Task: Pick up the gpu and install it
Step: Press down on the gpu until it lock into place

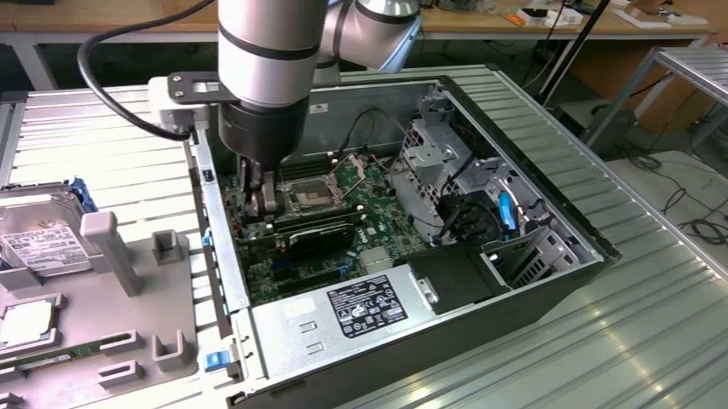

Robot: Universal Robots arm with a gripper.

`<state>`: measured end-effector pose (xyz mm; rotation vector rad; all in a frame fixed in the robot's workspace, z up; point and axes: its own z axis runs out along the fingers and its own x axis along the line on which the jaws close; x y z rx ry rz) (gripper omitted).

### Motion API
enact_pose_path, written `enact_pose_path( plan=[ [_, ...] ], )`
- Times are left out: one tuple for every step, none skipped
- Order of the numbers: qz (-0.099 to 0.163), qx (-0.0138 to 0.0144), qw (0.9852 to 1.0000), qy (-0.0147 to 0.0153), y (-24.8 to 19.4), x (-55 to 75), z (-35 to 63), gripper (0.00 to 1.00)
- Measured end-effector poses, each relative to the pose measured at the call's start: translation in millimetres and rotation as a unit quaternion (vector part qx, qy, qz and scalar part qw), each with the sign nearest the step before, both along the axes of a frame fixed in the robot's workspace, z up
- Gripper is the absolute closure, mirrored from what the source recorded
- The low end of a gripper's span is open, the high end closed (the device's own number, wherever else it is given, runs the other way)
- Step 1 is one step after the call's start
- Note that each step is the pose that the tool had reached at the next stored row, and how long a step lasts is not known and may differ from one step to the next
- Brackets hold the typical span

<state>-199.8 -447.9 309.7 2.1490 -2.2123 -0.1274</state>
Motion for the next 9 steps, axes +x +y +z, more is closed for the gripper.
enact_pose_path(
  plan=[
    [0.000, 0.0000, 1.0000, 0.0000, 0.0, -7.3, 0.0, 0.89],
    [0.000, 0.0000, 1.0000, 0.0000, 0.0, -10.8, 0.0, 0.89],
    [0.000, 0.0000, 1.0000, 0.0001, 0.0, -16.6, 0.1, 0.89],
    [0.000, 0.0000, 1.0000, 0.0003, 0.0, -19.5, 0.9, 0.89],
    [0.000, 0.0001, 1.0000, 0.0003, -0.3, -19.7, 1.7, 0.89],
    [0.000, 0.0003, 1.0000, 0.0002, -0.4, -19.7, 1.6, 0.89],
    [0.000, 0.0004, 1.0000, 0.0001, -1.2, -19.7, 1.5, 0.89],
    [0.000, 0.0004, 1.0000, 0.0001, -3.4, -19.7, 1.6, 0.89],
    [0.000, 0.0003, 1.0000, 0.0001, -5.3, -19.7, 1.6, 0.89]
  ],
)
